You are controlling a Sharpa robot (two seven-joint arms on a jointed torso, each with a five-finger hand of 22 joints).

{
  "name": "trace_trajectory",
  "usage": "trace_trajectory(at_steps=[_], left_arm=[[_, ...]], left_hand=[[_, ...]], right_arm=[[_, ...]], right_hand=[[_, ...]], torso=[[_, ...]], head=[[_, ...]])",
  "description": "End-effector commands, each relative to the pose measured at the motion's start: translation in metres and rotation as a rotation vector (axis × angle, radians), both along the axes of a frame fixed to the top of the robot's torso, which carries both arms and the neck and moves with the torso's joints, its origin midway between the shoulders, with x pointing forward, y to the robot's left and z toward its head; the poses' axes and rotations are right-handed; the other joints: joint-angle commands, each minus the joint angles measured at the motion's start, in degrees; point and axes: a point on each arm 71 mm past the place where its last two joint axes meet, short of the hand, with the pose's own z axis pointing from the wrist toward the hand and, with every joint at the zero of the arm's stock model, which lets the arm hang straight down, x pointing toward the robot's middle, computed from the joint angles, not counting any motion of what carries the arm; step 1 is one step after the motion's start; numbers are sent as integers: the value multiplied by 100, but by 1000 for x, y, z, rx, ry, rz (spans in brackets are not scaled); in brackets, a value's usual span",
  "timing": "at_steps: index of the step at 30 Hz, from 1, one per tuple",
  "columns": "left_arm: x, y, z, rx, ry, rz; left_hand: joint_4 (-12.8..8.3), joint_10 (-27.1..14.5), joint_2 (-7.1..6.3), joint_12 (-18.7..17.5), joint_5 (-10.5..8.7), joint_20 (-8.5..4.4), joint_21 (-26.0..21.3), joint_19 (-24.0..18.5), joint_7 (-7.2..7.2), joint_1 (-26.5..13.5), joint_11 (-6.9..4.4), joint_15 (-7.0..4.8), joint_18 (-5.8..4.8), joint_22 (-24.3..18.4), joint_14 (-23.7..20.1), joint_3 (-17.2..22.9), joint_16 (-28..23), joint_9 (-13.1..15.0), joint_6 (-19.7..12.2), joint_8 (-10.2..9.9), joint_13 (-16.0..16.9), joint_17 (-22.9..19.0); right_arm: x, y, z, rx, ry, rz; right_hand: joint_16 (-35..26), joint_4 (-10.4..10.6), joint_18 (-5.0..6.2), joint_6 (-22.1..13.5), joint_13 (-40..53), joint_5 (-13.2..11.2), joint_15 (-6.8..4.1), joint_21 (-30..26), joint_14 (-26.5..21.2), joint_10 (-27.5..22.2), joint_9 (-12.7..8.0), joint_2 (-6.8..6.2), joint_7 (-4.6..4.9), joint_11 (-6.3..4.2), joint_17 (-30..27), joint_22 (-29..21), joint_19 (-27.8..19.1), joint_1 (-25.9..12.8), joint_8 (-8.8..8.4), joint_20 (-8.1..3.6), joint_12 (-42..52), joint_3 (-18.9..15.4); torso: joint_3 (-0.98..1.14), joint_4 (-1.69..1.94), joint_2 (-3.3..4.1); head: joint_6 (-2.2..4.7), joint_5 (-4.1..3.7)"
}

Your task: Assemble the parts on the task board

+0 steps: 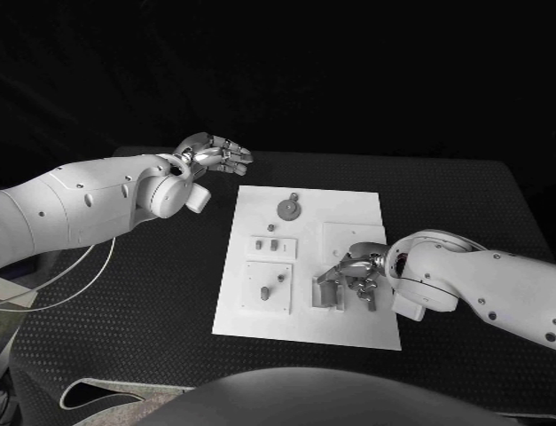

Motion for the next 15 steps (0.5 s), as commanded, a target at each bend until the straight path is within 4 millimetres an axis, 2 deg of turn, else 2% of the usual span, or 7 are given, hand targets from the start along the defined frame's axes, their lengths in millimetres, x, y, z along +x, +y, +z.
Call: trace_trajectory(at_steps=[1, 10, 15], left_arm=[[0, -2, 1, -6, -3, -17], [0, -2, 1, -6, -2, -17], [0, -2, 1, -6, -2, -17]], left_hand=[[29, 11, 38, 5, 11, -18, 6, -47, 120, -44, 21, 34, -16, -7, 21, 12, -36, -11, -34, 25, -9, 8], [34, 10, 37, 5, 21, -16, 7, -51, 121, -48, 23, 35, -18, -8, 20, 12, -40, -12, -37, 25, -11, 11], [36, 10, 34, 4, 23, -16, 8, -52, 121, -50, 23, 36, -19, -8, 20, 11, -41, -13, -37, 25, -12, 11]], right_arm=[[-1, 1, -2, -2, 3, 11], [-1, 1, -3, -6, 9, 19], [-1, 1, -4, -6, 8, 17]], right_hand=[[-4, 10, 67, 344, -8, 16, -18, 14, -17, -37, 3, -109, 157, 2, -19, 105, -13, -28, -12, 16, -34, 33], [-13, 112, 67, 339, -31, 15, -18, -4, -26, -74, -9, -401, 161, 3, -53, 100, -5, -220, -43, 4, -101, 90], [-26, 167, 67, 327, -60, 15, -15, -15, -41, -113, -12, -495, 165, 7, -86, 99, -8, -295, -59, 2, -159, 131]], torso=[[-1, -3, 0], [-2, -5, -1], [1, -7, 1]], head=[[0, 8], [0, 16], [0, 18]])
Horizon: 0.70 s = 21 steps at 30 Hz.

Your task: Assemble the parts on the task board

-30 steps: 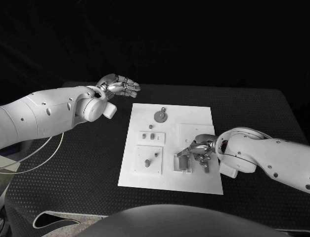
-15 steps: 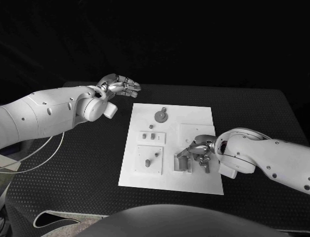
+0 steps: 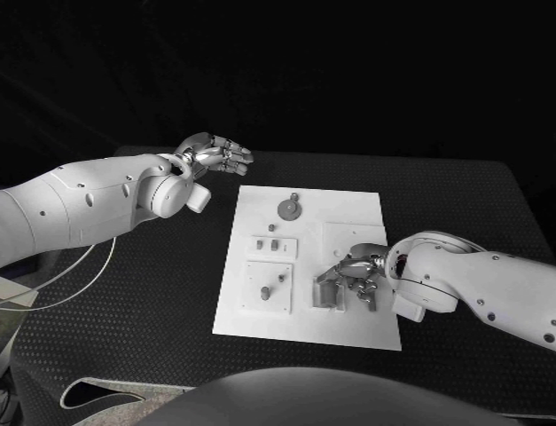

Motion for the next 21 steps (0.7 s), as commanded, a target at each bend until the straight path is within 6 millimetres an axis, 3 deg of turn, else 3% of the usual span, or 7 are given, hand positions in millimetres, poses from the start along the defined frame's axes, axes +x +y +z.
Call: trace_trajectory(at_steps=[1, 7, 21], left_arm=[[0, -2, 1, -6, -3, -17], [0, -2, 1, -6, -3, -17], [0, -2, 1, -6, -1, -18]], left_hand=[[37, 9, 12, 4, 23, 5, 8, -32, 121, -28, 24, 36, -19, -8, 20, 10, -19, -7, -37, 25, -7, 7], [39, 9, 13, 4, 26, 5, 9, -33, 122, -30, 24, 36, -19, -8, 20, 10, -20, -8, -38, 25, -8, 8], [43, 9, 12, 5, 30, 5, 11, -36, 122, -31, 24, 37, -20, -8, 20, 10, -23, -9, -39, 26, -11, 11]], right_arm=[[-1, 1, -1, -3, 4, 18], [-1, 1, -1, -2, 3, 17], [2, -1, 0, -30, -60, 24]], right_hand=[[-29, 56, 39, 89, -12, -2, -24, -17, -35, -48, -10, -92, 130, -11, -23, 99, 2, -25, -30, -8, -45, 19], [-37, 127, 39, 83, -25, -2, -23, -25, -46, -68, -9, -190, 133, -10, -48, 100, 3, -100, -41, -11, -78, 64], [-49, 123, 39, 57, -59, -2, -19, -29, -65, -117, -10, -252, 140, -3, -82, 104, 0, -90, -58, -16, -143, 115]], torso=[[3, -4, 0], [1, -3, -2], [-1, -2, 0]], head=[[0, 5], [0, 4], [0, 3]])
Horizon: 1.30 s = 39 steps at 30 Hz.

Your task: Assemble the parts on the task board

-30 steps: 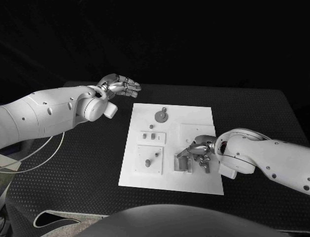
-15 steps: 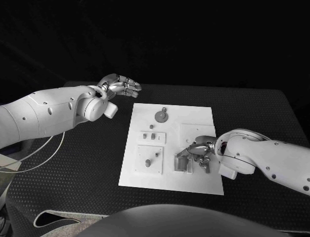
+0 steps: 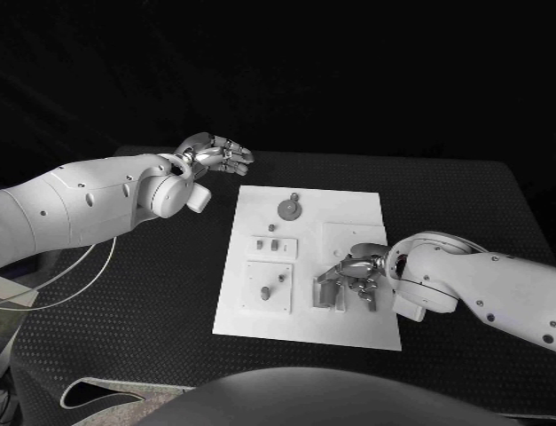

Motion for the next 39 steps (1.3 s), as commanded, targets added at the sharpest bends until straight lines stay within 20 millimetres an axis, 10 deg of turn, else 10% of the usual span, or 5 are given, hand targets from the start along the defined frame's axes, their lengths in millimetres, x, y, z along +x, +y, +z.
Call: trace_trajectory(at_steps=[1, 39], left_arm=[[0, -2, 1, -6, -2, -17], [0, -2, 1, -6, -2, -18]], left_hand=[[31, 9, 12, 5, 30, 4, 11, -37, 122, -31, 24, 37, -20, -9, 20, -2, -23, -6, -39, 26, -7, 8], [33, 7, 7, 5, 33, 6, 11, -53, 123, -28, 25, 38, -24, -11, 21, -3, -31, -10, -42, 29, -14, 16]], right_arm=[[1, 0, 1, -15, -41, 16], [-3, 6, -2, -9, -18, 46]], right_hand=[[-25, 9, 39, 28, -10, -18, -16, -29, -23, -39, -7, -69, 73, -2, -3, 104, 2, 8, -38, -17, -31, 39], [-51, 200, 39, -6, -30, -19, -3, -56, -72, -98, 11, -409, 87, 11, -76, 105, -10, -164, -65, -9, -108, 133]], torso=[[0, 2, 1], [2, -1, 1]], head=[[0, -3], [0, 21]])
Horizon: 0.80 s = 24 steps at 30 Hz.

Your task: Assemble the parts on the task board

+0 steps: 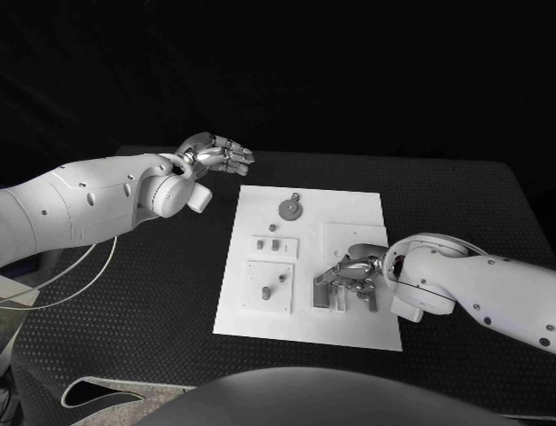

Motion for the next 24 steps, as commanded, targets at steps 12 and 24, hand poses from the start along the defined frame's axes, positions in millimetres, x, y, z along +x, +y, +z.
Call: trace_trajectory(at_steps=[12, 24], left_arm=[[0, -1, 1, -5, -6, -12], [-1, 0, 1, -6, -9, -12]], left_hand=[[36, 8, 9, 5, 33, 6, 11, -57, 123, -28, 25, 38, -25, -8, 22, -3, -33, -11, -42, 31, -7, 10], [39, 15, 10, 9, 33, 7, 13, -59, 121, -30, 23, 38, -26, -8, 23, -5, -35, -11, -37, 35, -8, 14]], right_arm=[[-4, -17, 9, 3, -88, 4], [7, -62, 44, -59, -149, -25]], right_hand=[[-9, 2, 78, 23, 26, -20, -15, -21, 8, -4, 18, -35, 63, -14, 38, 111, 12, 55, -31, -22, 11, 55], [10, -330, 78, 55, 55, -23, -19, 10, 54, 80, 58, 169, 55, -21, 60, 115, 52, 370, -8, -28, 59, 73]], torso=[[5, -6, -5], [2, -32, -1]], head=[[0, -7], [0, -69]])
